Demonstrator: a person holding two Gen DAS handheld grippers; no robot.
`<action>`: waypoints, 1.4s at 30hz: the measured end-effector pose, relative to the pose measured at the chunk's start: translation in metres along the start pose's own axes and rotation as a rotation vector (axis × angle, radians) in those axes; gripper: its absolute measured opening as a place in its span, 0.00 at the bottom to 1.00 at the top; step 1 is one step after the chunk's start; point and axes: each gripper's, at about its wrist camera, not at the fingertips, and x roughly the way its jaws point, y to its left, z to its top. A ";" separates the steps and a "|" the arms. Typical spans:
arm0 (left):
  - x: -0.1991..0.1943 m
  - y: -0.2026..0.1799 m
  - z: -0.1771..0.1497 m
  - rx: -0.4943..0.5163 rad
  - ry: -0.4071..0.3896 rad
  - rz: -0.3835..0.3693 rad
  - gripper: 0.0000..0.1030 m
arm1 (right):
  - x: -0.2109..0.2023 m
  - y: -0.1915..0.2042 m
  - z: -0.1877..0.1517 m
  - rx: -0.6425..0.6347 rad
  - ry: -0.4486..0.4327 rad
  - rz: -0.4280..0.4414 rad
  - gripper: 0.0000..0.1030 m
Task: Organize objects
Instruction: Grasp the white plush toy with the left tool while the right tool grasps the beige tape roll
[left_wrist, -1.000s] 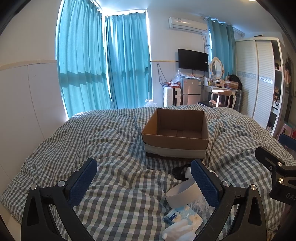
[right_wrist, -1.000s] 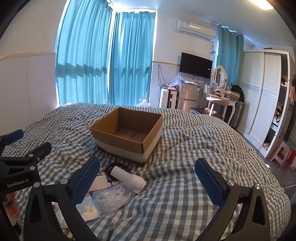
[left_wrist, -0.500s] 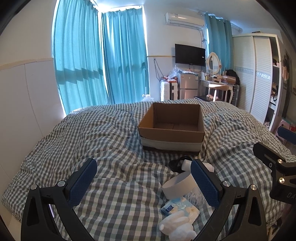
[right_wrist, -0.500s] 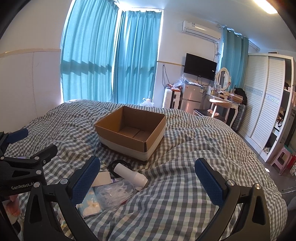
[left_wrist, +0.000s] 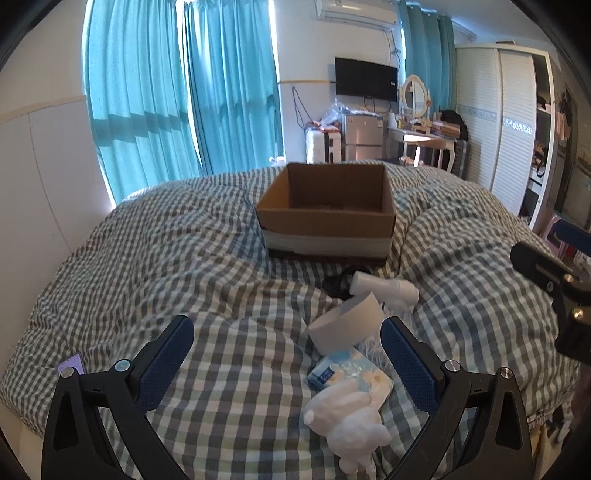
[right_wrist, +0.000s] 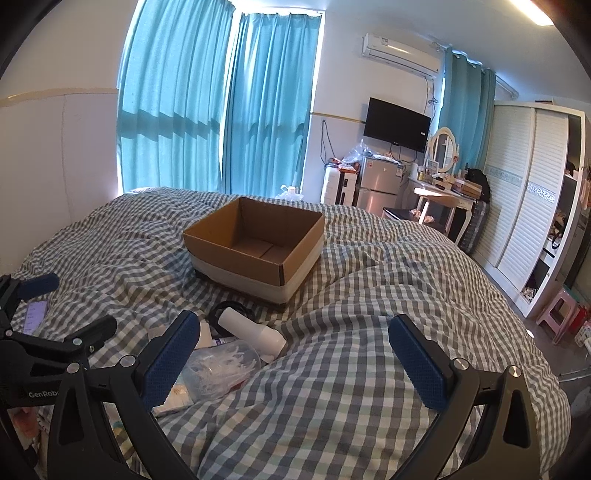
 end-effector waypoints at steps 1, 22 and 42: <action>0.003 0.001 -0.002 -0.001 0.010 0.002 1.00 | 0.002 -0.001 -0.001 0.002 0.006 -0.002 1.00; 0.051 -0.018 -0.052 0.076 0.259 -0.203 0.60 | 0.031 0.004 -0.022 0.011 0.101 0.023 1.00; 0.046 0.053 -0.006 -0.004 0.113 0.012 0.60 | 0.089 0.083 -0.009 -0.162 0.226 0.252 1.00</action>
